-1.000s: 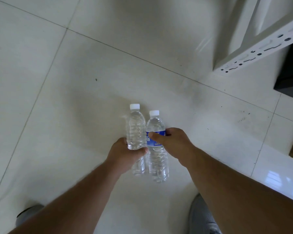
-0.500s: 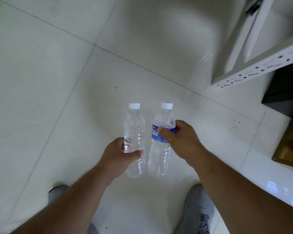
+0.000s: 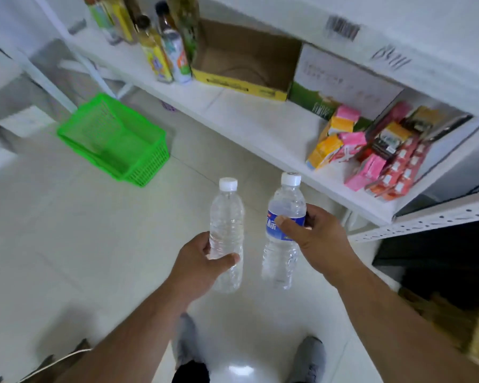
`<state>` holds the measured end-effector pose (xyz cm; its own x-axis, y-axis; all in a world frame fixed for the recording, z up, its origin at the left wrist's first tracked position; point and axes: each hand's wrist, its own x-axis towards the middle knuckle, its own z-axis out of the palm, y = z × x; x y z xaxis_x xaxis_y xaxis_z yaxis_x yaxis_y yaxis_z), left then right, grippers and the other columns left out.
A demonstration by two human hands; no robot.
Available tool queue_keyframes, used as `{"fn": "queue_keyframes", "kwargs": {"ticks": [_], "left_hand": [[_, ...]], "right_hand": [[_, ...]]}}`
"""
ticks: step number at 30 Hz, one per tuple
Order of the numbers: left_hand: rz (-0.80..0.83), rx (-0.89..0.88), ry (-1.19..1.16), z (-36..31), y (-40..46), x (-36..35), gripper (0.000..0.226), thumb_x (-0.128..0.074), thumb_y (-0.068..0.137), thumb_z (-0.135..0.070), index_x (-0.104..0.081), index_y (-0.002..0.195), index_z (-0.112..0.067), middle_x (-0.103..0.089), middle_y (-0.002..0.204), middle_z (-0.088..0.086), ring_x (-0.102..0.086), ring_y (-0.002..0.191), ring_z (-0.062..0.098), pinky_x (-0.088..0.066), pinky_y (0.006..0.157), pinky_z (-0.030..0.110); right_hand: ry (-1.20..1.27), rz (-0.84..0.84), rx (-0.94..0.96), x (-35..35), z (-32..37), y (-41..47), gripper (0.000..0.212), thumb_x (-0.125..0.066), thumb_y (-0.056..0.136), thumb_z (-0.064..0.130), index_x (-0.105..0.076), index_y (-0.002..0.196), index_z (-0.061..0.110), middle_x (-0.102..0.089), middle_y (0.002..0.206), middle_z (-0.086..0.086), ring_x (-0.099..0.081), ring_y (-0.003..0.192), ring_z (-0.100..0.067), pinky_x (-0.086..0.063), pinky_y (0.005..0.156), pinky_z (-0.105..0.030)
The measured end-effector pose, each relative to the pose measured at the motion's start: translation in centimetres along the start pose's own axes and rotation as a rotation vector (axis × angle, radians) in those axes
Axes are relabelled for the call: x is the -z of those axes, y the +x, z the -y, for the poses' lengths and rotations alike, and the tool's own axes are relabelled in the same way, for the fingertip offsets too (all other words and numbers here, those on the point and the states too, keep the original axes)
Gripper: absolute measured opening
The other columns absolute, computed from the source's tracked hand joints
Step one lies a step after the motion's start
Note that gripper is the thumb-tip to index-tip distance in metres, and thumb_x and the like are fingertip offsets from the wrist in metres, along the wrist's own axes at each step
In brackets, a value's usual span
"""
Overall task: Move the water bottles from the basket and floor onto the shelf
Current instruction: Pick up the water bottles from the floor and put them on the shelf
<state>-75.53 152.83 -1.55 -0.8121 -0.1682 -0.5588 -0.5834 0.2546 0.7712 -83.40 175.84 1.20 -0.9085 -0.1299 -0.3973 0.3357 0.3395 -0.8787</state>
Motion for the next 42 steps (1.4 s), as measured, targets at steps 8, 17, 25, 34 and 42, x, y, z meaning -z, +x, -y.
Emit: {"fn": "queue_keyframes", "kwargs": {"ticks": [8,17,25,34,42], "left_hand": [[-0.13,-0.235,-0.094,-13.9,-12.8,14.2,0.025,-0.085,0.071,-0.023,-0.074,0.092,-0.03,-0.076,0.087,-0.011,-0.068,0.079,0.0,-0.047,0.064,0.006],[-0.236,-0.41,-0.102,-18.5,-18.4,28.3,0.03,-0.086,0.069,-0.025,-0.072,0.095,-0.028,-0.075,0.089,-0.015,-0.068,0.084,0.0,-0.052,0.074,0.017],[-0.289,-0.44,-0.101,-18.9,-17.1,35.9,0.026,-0.086,0.07,-0.026,-0.071,0.092,-0.029,-0.073,0.087,-0.023,-0.067,0.078,-0.005,-0.047,0.065,0.009],[-0.325,-0.423,-0.132,-21.3,-11.7,39.7,0.031,-0.086,0.07,-0.024,-0.071,0.097,-0.028,-0.074,0.089,-0.015,-0.067,0.082,-0.003,-0.05,0.069,0.011],[-0.367,-0.411,-0.132,-25.1,-6.1,43.8,0.03,-0.085,0.072,-0.02,-0.072,0.098,-0.029,-0.075,0.088,-0.016,-0.068,0.079,-0.005,-0.048,0.063,0.007]], "right_hand": [[-0.054,-0.056,0.276,-2.3,24.1,-9.7,0.017,-0.078,0.076,0.039,-0.074,0.092,0.034,-0.075,0.086,0.013,-0.069,0.076,-0.003,-0.047,0.059,-0.009],[-0.092,-0.103,0.475,-10.5,38.4,-14.6,0.02,-0.079,0.075,0.046,-0.073,0.091,0.036,-0.074,0.087,0.015,-0.067,0.078,0.001,-0.049,0.063,-0.014],[-0.031,-0.044,0.516,-16.9,43.4,-13.1,0.027,-0.081,0.073,0.047,-0.073,0.098,0.038,-0.074,0.09,0.018,-0.07,0.079,-0.002,-0.052,0.067,-0.022],[-0.009,-0.02,0.526,-20.5,46.2,-6.2,0.026,-0.081,0.073,0.046,-0.073,0.096,0.038,-0.074,0.089,0.016,-0.07,0.079,-0.006,-0.056,0.069,-0.028],[0.013,0.005,0.557,-22.3,50.2,1.4,0.024,-0.08,0.073,0.048,-0.072,0.094,0.039,-0.073,0.088,0.019,-0.069,0.077,-0.002,-0.051,0.065,-0.023]]}}
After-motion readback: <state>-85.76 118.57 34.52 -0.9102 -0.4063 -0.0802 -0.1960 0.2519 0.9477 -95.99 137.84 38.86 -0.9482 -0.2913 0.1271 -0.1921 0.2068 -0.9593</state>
